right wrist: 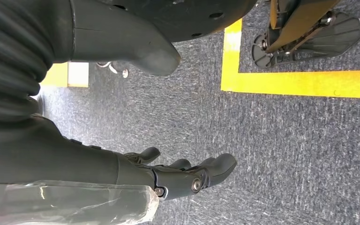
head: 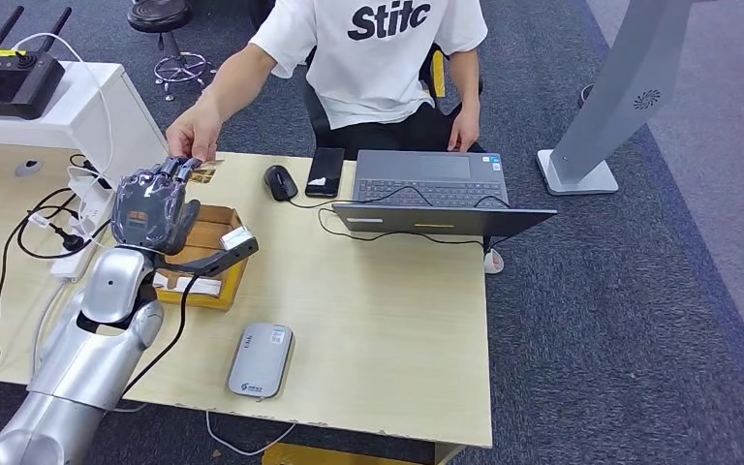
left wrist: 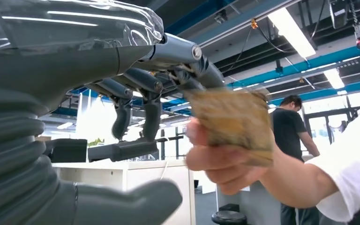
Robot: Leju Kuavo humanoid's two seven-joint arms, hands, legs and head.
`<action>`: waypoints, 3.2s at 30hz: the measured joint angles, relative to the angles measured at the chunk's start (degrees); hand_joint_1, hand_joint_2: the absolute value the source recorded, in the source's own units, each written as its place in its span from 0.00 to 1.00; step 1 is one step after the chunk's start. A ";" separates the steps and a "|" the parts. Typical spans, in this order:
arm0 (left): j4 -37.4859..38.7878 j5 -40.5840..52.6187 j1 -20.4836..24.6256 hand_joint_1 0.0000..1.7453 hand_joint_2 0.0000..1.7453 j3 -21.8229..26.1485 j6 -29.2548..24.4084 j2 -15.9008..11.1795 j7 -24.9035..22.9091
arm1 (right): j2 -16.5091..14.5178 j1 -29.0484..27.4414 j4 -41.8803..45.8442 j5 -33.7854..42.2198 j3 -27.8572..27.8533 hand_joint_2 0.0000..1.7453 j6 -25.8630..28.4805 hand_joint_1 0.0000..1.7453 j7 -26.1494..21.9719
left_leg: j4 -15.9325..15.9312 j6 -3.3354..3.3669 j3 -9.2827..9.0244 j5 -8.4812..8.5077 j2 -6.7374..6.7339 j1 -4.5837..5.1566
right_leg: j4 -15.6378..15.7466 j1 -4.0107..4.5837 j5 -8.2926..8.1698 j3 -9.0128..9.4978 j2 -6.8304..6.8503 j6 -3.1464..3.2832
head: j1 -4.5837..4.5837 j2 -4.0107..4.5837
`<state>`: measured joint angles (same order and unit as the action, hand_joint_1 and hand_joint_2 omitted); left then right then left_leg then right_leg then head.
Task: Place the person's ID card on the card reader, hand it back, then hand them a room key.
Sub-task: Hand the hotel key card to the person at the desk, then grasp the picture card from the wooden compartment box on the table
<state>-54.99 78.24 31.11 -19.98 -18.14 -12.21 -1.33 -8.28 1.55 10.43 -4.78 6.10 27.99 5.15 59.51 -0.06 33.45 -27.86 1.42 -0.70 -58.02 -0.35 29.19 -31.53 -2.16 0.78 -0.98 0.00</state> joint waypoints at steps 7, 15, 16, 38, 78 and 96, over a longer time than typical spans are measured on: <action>-0.07 -2.60 0.00 0.00 1.00 0.04 0.03 0.48 0.33 | 0.02 -0.02 0.00 -0.01 0.00 1.00 0.09 0.00 -0.04 | 0.00 0.00 0.00 0.03 0.02 0.00 | -0.01 0.00 -0.02 0.01 0.06 -0.01 | 0.01 0.00; -4.21 -8.20 -1.05 0.00 1.00 0.04 6.88 0.10 2.26 | 0.02 -0.10 0.00 0.51 -0.07 1.00 0.53 0.00 -0.21 | 0.00 0.00 0.01 0.03 0.04 0.00 | -0.01 0.00 -0.02 0.02 0.06 -0.02 | 0.02 0.00; -8.60 -11.13 -2.72 0.00 1.00 -0.03 10.60 -1.27 3.25 | 0.01 -0.22 0.00 0.95 -0.25 1.00 0.80 0.00 -0.31 | -0.01 -0.01 0.02 0.03 0.03 0.00 | -0.02 0.00 -0.02 0.01 0.04 -0.02 | 0.01 0.00; -33.43 -14.61 -25.03 0.00 1.00 -0.37 17.85 -17.52 0.33 | -0.40 -0.80 0.00 2.88 -3.96 1.00 1.85 0.00 -0.99 | -0.07 -0.01 0.04 0.03 0.05 0.00 | 0.00 0.00 0.00 0.00 0.12 0.00 | 0.02 0.00; -11.85 -4.52 -20.53 0.00 1.00 4.19 14.05 -7.65 -5.75 | -0.48 -0.69 0.00 -0.22 -4.13 1.00 1.76 0.00 0.25 | -0.06 -0.01 0.04 0.03 0.08 0.00 | 0.01 0.00 0.00 -0.01 0.14 0.00 | 0.02 0.00; -8.62 -5.38 -18.83 0.19 1.00 5.18 10.25 -5.50 -3.35 | -0.48 -0.65 0.00 -1.70 -4.13 1.00 0.97 0.00 0.26 | -0.06 -0.01 0.04 0.03 0.09 0.00 | 0.01 0.00 0.00 -0.01 0.14 -0.01 | 0.01 0.00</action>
<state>-63.61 72.86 12.27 -14.80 -7.89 -17.72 -4.69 -8.76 0.90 10.43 -6.48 1.97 28.97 5.41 59.45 -0.07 33.49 -27.83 1.51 -0.69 -58.01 -0.35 29.19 -31.54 -2.01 0.77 -0.97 0.00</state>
